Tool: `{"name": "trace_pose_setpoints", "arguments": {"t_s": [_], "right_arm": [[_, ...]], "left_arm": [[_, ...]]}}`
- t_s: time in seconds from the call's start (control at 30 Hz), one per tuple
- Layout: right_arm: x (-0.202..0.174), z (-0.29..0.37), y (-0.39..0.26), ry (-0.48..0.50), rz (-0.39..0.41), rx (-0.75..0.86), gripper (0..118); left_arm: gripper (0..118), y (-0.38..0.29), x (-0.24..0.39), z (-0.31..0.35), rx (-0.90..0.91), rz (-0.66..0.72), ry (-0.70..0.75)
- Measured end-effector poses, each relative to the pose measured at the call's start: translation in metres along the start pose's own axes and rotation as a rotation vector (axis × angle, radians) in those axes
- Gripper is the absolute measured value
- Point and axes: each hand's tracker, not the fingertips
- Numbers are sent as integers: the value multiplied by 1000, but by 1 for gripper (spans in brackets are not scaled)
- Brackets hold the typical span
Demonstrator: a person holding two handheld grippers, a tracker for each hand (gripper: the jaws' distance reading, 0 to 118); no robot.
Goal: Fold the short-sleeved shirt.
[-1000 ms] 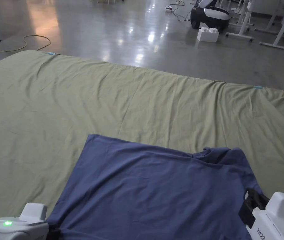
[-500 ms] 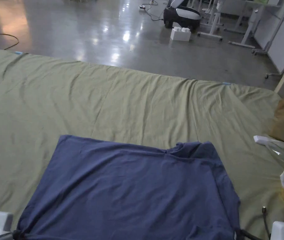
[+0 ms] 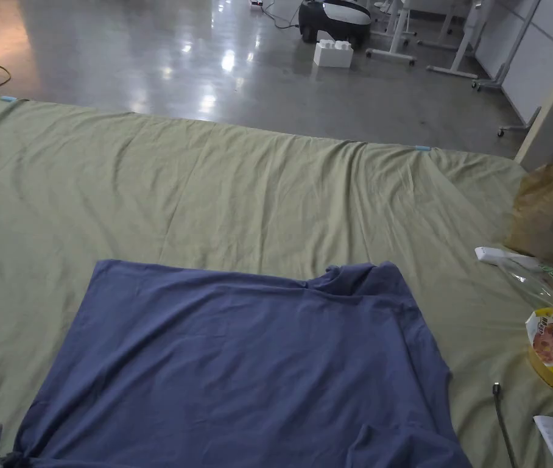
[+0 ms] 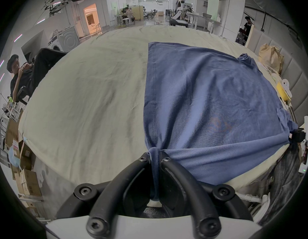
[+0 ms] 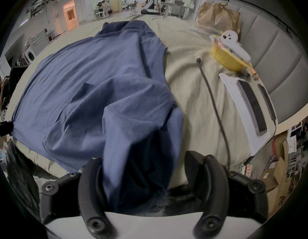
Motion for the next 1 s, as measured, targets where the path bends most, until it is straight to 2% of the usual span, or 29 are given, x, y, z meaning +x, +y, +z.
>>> {"name": "trace_pose_setpoints", "arguments": {"t_s": [0.03, 0.07, 0.13, 0.17, 0.2, 0.27, 0.3, 0.33, 0.43, 0.47, 0.6, 0.67, 1.0], "right_arm": [[4, 5, 3, 30, -9, -5, 54], [5, -6, 8, -7, 33, 25, 54], [8, -7, 13, 41, 22, 29, 49], [-1, -15, 6, -13, 71, 28, 41], [5, -24, 9, -26, 45, -9, 35], [11, -25, 13, -23, 54, 3, 17], [13, -25, 15, -23, 72, 5, 13], [7, -25, 16, 5, 96, 29, 12], [10, -22, 17, -42, 154, 43, 9], [-8, -13, 15, -71, 165, 64, 8], [-10, 6, 22, -81, 150, 155, 8], [-11, 15, 29, -50, 113, 186, 8], [-19, 20, 87, -38, 123, 291, 8]], "left_arm": [[8, 0, 0, 0, 0, 1, 0], [8, 0, 1, 0, 0, 1, 1], [8, 0, 3, 2, -1, -1, 1], [8, 0, 3, 2, -2, -1, 2], [8, 0, 4, 2, -2, 1, 1], [8, 0, 3, 2, -3, 2, 1], [8, -1, 4, 2, -2, 2, 0], [8, -1, 4, 3, -2, 2, 1], [8, -2, 7, 7, 6, 1, 4], [8, -2, 8, 9, 11, 0, 6], [8, 1, 4, 13, 55, -4, 14], [7, 7, 4, 17, 87, 2, 13], [6, 69, 1, 10, 200, 26, 19]]}}
